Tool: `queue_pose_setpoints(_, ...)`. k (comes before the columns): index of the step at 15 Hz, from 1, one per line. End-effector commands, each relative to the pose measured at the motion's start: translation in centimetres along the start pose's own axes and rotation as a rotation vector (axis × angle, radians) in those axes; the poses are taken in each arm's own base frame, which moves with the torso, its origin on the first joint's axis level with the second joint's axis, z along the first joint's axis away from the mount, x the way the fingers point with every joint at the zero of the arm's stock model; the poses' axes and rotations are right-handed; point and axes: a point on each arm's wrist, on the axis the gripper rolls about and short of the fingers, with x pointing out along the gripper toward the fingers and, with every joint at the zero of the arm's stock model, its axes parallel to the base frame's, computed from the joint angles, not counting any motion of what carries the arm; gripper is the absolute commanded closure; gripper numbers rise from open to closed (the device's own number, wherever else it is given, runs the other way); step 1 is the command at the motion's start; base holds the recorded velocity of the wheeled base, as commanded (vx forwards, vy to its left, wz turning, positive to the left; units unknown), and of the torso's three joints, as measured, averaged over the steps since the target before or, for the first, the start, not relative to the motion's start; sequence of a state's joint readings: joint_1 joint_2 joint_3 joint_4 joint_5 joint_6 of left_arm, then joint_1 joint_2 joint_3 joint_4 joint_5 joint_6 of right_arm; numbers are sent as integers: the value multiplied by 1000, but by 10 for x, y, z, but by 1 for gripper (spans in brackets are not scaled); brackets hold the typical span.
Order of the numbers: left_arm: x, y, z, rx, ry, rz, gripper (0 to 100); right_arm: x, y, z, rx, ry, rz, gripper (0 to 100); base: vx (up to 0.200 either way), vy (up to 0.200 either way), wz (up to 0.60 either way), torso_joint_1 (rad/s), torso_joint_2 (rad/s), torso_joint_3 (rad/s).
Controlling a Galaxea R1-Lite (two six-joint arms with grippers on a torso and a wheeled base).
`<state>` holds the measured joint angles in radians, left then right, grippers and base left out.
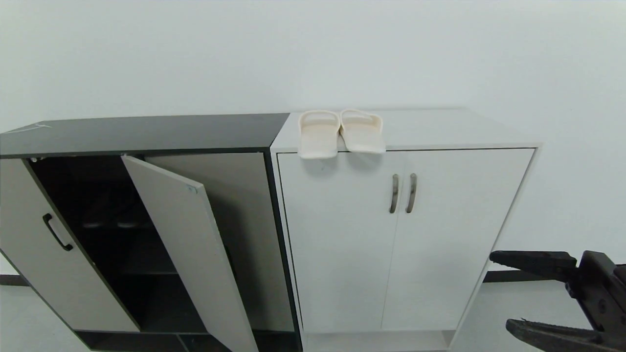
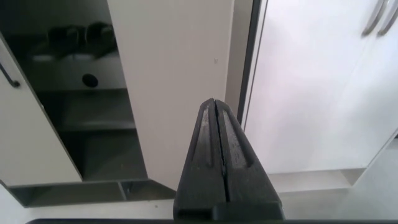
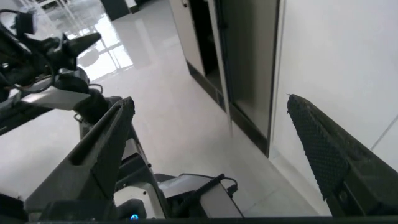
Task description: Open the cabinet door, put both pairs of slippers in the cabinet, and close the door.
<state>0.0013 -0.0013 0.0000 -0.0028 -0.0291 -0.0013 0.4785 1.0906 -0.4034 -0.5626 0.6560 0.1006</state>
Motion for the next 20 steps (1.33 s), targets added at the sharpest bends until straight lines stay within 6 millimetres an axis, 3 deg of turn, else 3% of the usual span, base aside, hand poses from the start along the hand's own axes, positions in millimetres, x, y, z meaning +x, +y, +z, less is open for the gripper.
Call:
queue_pose_setpoints(1,0,0,0,0,1,0,100,0,0,0,1,1,1,0,0,0,0,188,-481,-271)
queue_pose_setpoints(20,0,0,0,1,1,0,100,6,-6,-6,11,35,-21,0,0,0,0,245,-534,-294)
